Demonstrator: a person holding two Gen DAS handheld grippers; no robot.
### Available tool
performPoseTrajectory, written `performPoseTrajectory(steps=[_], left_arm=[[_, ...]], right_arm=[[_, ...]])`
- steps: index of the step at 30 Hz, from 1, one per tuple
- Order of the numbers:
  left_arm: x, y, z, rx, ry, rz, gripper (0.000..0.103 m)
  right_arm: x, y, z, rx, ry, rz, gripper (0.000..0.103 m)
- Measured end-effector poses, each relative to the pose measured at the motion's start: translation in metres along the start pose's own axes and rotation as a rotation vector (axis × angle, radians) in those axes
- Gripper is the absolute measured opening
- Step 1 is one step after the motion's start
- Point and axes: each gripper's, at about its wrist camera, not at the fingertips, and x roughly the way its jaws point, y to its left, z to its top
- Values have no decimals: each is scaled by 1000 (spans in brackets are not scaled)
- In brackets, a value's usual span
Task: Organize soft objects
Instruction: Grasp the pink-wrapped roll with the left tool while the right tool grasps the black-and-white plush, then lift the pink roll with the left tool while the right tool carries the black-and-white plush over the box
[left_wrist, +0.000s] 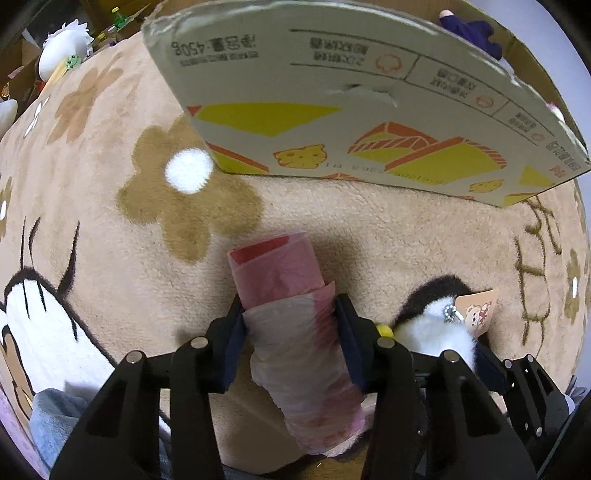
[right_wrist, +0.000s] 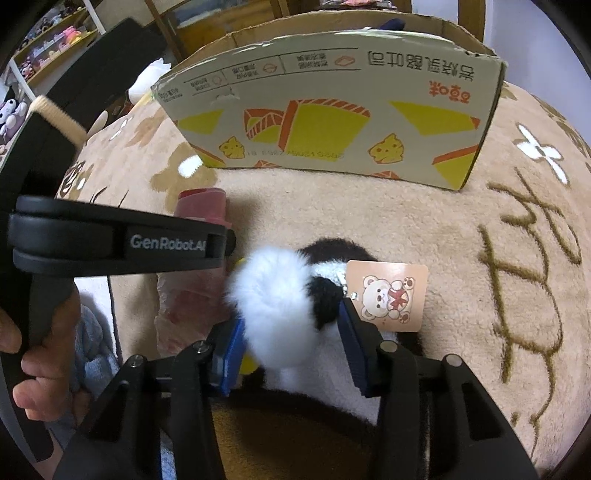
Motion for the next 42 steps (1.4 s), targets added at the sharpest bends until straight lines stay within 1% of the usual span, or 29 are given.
performPoseTrajectory(steps=[6,8,13,16,22,25,27,31,34,42], left_arm=[[-21,-1,-5,27,-57,0,42],[-31,-1,-12,24,-75,-7,42],[-51,6,-16,11,-129,-28,42],[-65,6,-20,16,-174,-22,42],[-89,-4,-32,37,-280,-8,42],[-102,-12,-26,41,-336,-33,42],[-114,-12,-30,41,-377,-48,42],[-141,-15,-34,44,-487,-54,42],[-149,-6,-29,37,-539,-59,42],[-180,0,-32,55,-687,-22,42]], right_arm=[[-14,-13,-2,38,-20,-7,50],[-18,-18,-2,56,-31,-6,50],[-31,-31,-3,109,-64,-1,50],[-37,-38,-1,129,-96,5,50],[-58,-41,2,123,-194,-8,50],[-64,-39,6,131,-237,-10,50],[-74,-40,8,134,-278,-8,50],[-93,-41,10,132,-346,-10,50],[-104,-37,13,124,-397,-13,50],[-132,-35,23,117,-512,-34,50]])
